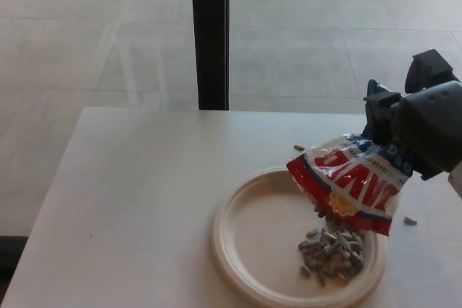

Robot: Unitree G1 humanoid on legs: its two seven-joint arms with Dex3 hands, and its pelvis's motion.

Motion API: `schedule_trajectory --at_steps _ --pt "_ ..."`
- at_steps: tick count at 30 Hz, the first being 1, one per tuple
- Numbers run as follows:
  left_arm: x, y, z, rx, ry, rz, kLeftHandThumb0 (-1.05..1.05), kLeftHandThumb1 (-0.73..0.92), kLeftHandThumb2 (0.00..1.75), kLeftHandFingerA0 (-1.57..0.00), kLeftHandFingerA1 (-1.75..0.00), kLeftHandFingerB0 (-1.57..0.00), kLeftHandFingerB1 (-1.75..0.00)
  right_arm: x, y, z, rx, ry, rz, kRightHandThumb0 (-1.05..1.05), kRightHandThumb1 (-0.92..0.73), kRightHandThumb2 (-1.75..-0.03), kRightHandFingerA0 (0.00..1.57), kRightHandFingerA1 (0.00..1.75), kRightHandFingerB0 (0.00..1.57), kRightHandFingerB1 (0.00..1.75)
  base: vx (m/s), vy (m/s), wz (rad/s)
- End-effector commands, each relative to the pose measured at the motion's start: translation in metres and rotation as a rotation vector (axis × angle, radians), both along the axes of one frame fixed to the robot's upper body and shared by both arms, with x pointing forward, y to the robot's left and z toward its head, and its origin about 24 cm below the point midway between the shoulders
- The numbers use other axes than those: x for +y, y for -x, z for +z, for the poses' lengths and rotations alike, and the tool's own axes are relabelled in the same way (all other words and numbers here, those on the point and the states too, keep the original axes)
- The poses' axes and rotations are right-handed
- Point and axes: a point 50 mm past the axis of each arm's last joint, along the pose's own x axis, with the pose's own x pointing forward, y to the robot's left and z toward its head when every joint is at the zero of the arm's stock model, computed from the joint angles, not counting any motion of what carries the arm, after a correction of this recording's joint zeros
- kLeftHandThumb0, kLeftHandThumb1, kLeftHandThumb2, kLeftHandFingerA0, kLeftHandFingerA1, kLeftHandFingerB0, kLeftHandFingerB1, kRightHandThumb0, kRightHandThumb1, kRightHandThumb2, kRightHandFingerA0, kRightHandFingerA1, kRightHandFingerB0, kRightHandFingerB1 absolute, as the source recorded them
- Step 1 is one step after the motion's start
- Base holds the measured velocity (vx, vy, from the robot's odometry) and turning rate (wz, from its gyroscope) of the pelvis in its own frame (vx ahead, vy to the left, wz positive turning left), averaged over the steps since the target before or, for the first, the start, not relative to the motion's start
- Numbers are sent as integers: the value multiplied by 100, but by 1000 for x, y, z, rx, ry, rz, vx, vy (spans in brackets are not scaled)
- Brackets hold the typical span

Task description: The robot uses its right hand to pick up a bag of sunflower seeds kept in the middle of the desk and tilts it over a plate kept next to it to pour out a few seeds and then puts the bag of seeds back on the desk

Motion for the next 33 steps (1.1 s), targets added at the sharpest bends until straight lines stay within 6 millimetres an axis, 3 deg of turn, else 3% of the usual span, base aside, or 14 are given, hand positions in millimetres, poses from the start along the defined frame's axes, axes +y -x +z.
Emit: schedule_trajectory --at_steps 1,7,11,13,18,21,22,23,24,28,29,31,32,33 --pt "6 1 5 -24 -6 8 -59 60 58 -43 -59 -60 -52 4 -1 8 -19 -8 7 -22 -38 -98 93 175 70 170 0 0 0" --pt "7 7 5 2 -19 20 -57 62 59 -47 -58 -57 -47 4 2 -7 93 -71 -56 -24 -41 -92 89 175 78 149 0 0 0" --pt "5 9 5 16 -26 -6 -59 64 59 -47 -57 -53 -45 1 4 -15 141 -85 -105 -24 -47 -84 89 175 73 152 0 0 0" --pt "5 9 5 14 -21 7 -62 63 59 -47 -57 -56 -46 -7 9 -31 211 -164 -163 -25 -49 -80 88 175 76 132 0 0 0" --pt "2 15 3 25 -10 -11 -63 64 60 -47 -56 -56 -45 -21 14 -58 295 -210 -272 -29 -51 -83 84 175 71 153 0 0 0" --pt "2 18 3 37 -11 -2 -62 65 61 -47 -55 -57 -46 -27 18 -70 337 -222 -324 -29 -55 -82 83 175 71 145 0 0 0" --pt "1 19 3 31 -10 10 -61 65 60 -48 -56 -59 -47 -29 19 -73 348 -237 -340 -30 -55 -85 107 170 71 137 0 0 0" --pt "1 20 3 27 -9 17 -61 64 60 -48 -56 -58 -49 -32 19 -76 381 -232 -386 -33 -58 -77 84 175 71 147 0 0 0" --pt "1 20 3 28 -10 18 -62 64 60 -49 -55 -58 -47 -36 19 -79 401 -250 -414 -28 -61 -73 84 169 75 120 0 0 0" --pt "1 20 3 36 -23 -1 -63 66 61 -51 -56 -57 -44 -48 21 -85 443 -368 -493 -32 -70 -70 82 172 66 134 0 0 0" --pt "0 21 3 32 -16 0 -63 66 61 -49 -54 -57 -45 -50 22 -84 450 -422 -504 -28 -64 -82 101 170 66 133 0 0 0" --pt "0 21 2 20 -3 19 -62 65 60 -47 -55 -57 -47 -50 24 -83 447 -449 -501 -29 -65 -86 104 173 68 137 0 0 0" --pt "0 21 1 20 -2 51 -59 63 59 -50 -56 -60 -48 -50 25 -84 446 -472 -505 -31 -63 -81 84 174 74 109 0 0 0" --pt "-1 22 1 20 -1 57 -59 63 59 -50 -56 -60 -48 -49 24 -84 447 -474 -504 -31 -63 -81 84 174 74 109 0 0 0"
